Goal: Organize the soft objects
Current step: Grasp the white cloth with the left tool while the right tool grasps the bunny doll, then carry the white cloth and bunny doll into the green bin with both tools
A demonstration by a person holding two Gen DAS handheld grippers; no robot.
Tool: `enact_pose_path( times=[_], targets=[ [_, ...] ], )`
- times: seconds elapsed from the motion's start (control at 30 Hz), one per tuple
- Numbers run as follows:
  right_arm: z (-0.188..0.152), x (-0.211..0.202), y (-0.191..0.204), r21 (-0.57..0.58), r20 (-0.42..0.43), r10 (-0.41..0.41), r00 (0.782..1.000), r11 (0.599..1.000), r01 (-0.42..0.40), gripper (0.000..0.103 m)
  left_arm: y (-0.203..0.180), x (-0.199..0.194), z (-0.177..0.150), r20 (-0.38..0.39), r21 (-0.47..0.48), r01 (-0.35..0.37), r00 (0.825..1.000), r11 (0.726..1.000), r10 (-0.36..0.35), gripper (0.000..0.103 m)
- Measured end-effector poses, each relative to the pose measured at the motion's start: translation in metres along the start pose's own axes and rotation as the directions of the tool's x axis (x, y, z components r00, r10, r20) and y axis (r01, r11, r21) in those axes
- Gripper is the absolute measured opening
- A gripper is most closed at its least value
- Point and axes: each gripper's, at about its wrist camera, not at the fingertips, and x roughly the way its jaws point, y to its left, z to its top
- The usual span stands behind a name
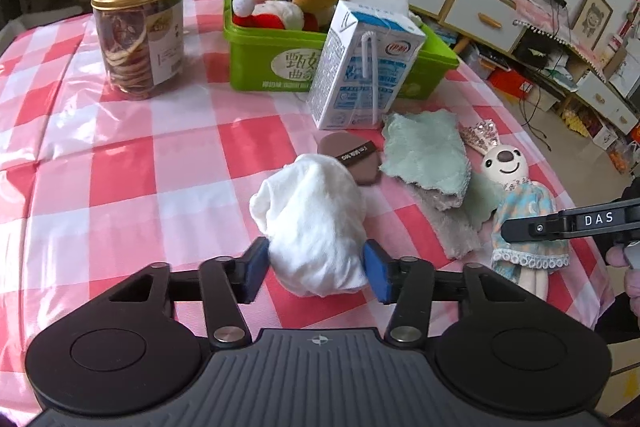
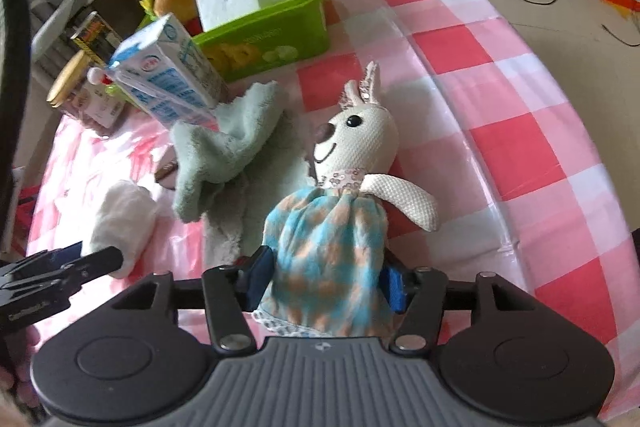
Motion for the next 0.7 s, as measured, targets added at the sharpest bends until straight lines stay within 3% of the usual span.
enact_pose_path(
  times=[0.07,0.17,0.47,0.7],
  targets=[
    [0.000,0.000,-0.001,-0.007,0.001,-0.021,1.000,1.000,0.021,0.025,0.000,0.000,0.000,-0.001,-0.006,-0.004,1.000,1.000,0.004,0.041],
    [0.000,-0.008,-0.003,0.000,0.018,-0.007,1.000,1.000,0.007,0.020,0.001,-0.004,0.002,0.012,-0.026,-0.005,1.000,1.000,0.005,0.035],
    [0.006,-0.041,0.003,0.009,0.115,0.066,0.991,0.998,-0.067,0.019,-0.001,-0.023,0.012,0.074,-0.056,-0.006,0.997,0.998,0.010,0.030],
    [0.022,-0.064,0.012,0.012,0.189,0.150,0.970,0.988,-0.155,0.019,-0.002,-0.043,0.028,0.135,-0.096,0.024,0.991,0.995,-0.011,0.030]
  ],
)
